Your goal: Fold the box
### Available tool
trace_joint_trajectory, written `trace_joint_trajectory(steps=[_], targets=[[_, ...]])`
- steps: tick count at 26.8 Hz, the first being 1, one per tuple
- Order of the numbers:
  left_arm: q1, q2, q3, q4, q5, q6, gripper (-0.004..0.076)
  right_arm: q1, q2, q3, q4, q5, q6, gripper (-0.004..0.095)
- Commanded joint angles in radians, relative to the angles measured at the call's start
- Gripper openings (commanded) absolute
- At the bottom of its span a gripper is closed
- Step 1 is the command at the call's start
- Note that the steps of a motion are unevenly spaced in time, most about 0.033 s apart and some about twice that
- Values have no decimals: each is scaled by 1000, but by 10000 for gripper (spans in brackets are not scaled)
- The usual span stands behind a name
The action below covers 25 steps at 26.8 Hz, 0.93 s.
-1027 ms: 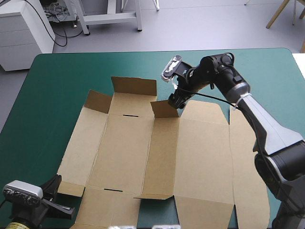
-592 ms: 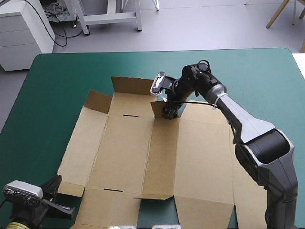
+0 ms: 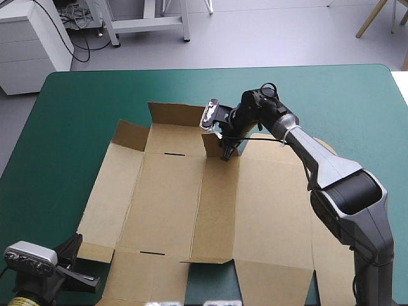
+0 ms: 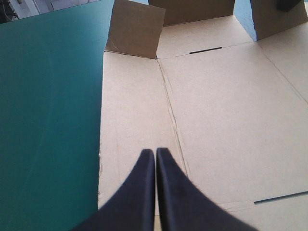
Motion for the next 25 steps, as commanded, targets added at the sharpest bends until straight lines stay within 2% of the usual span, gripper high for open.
trace_joint_trajectory(steps=[1,9,11,15,20,25], targets=[[-8,17,-35,-7,-71,-7,-10,2,-61,-32,14,-41,-13,-22],[-8,17,-35,-7,-71,-7,-10,2,-61,-32,64,-117,26,-19],[-8,17,-35,-7,-71,-7,-10,2,-61,-32,64,-136,-29,-19],[-8,17,-35,-7,-71,-7,-10,3,-61,-32,66,-97,-289,-19],[-8,17,-35,-7,-71,-7,-10,3,-61,-32,119,-69,-383,-19],[-8,17,-35,-7,-71,-7,-10,3,-61,-32,141,7,-539,-20]])
